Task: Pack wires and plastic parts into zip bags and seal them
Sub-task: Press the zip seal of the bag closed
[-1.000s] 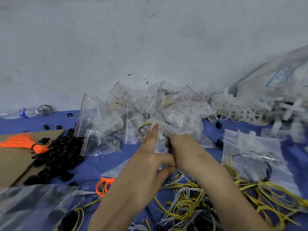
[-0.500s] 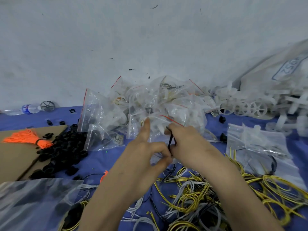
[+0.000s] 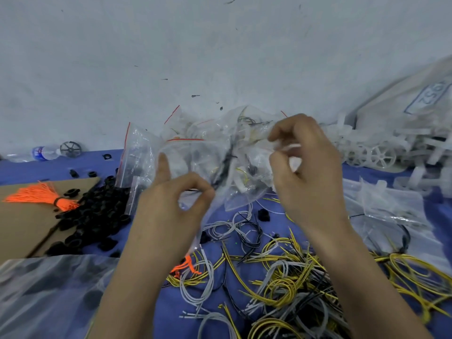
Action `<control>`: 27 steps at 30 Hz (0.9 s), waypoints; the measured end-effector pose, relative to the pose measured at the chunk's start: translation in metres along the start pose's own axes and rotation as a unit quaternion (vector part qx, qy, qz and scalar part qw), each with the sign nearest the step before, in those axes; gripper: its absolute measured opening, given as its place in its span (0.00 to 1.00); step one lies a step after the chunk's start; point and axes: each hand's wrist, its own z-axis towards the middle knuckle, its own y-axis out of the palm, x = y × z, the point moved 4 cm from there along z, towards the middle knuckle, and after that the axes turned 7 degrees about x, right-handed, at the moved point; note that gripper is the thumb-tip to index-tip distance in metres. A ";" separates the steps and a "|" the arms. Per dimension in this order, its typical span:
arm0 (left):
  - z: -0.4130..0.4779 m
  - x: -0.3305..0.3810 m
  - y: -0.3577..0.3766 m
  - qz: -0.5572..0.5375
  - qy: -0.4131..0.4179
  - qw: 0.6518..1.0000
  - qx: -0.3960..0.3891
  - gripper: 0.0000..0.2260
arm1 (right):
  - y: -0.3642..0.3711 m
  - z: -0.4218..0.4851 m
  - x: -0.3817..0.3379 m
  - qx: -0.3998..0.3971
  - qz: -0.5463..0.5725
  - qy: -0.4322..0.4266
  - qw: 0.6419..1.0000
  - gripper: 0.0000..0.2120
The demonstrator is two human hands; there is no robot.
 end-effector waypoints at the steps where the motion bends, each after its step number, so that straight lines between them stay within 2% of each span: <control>1: 0.001 -0.005 -0.003 0.008 -0.012 1.000 0.016 0.07 | -0.001 0.000 0.009 0.005 -0.066 0.009 0.998 0.06; 2: 0.001 -0.009 -0.005 0.004 -0.028 0.999 0.023 0.06 | 0.002 -0.001 0.020 -0.051 -0.139 0.033 0.988 0.05; 3: 0.002 -0.012 -0.005 -0.009 -0.042 0.999 0.023 0.05 | 0.010 -0.008 0.034 -0.169 -0.213 0.066 0.960 0.05; 4: 0.001 -0.014 -0.005 -0.028 -0.054 0.998 0.022 0.04 | 0.021 -0.021 0.050 -0.316 -0.275 0.099 0.903 0.05; 5: 0.001 -0.016 -0.004 -0.047 -0.063 0.997 0.020 0.04 | 0.030 -0.038 0.064 -0.451 -0.315 0.121 0.826 0.04; 6: 0.000 -0.016 -0.004 -0.060 -0.069 0.996 0.018 0.05 | 0.037 -0.054 0.073 -0.548 -0.335 0.133 0.755 0.03; 7: 0.000 -0.017 -0.004 -0.066 -0.075 0.995 0.015 0.05 | 0.042 -0.067 0.079 -0.606 -0.341 0.139 0.705 0.05; 9: 0.000 -0.016 -0.006 -0.073 -0.089 0.993 0.013 0.04 | 0.049 -0.080 0.090 -0.653 -0.356 0.143 0.653 0.08; 13: 0.001 -0.017 -0.009 -0.097 -0.102 0.990 0.021 0.04 | 0.052 -0.083 0.097 -0.672 -0.367 0.145 0.627 0.09; 15: 0.001 -0.017 -0.008 -0.111 -0.104 0.988 0.021 0.04 | 0.053 -0.086 0.095 -0.675 -0.386 0.129 0.616 0.15; 17: 0.000 -0.017 -0.007 -0.130 -0.107 0.986 0.021 0.04 | 0.054 -0.087 0.093 -0.674 -0.390 0.125 0.615 0.18; 19: 0.000 -0.017 -0.007 -0.134 -0.108 0.985 0.023 0.04 | 0.052 -0.081 0.089 -0.651 -0.376 0.133 0.646 0.16; 22: 0.001 -0.018 -0.007 -0.127 -0.103 0.986 0.028 0.05 | 0.046 -0.058 0.083 -0.559 -0.334 0.125 0.748 0.04; 25: 0.001 -0.019 -0.008 -0.119 -0.109 0.987 0.027 0.06 | 0.036 -0.037 0.068 -0.438 -0.234 0.139 0.857 0.12; 27: 0.002 -0.021 -0.009 -0.117 -0.118 0.986 0.032 0.06 | 0.027 -0.024 0.047 -0.354 -0.170 0.108 0.913 0.13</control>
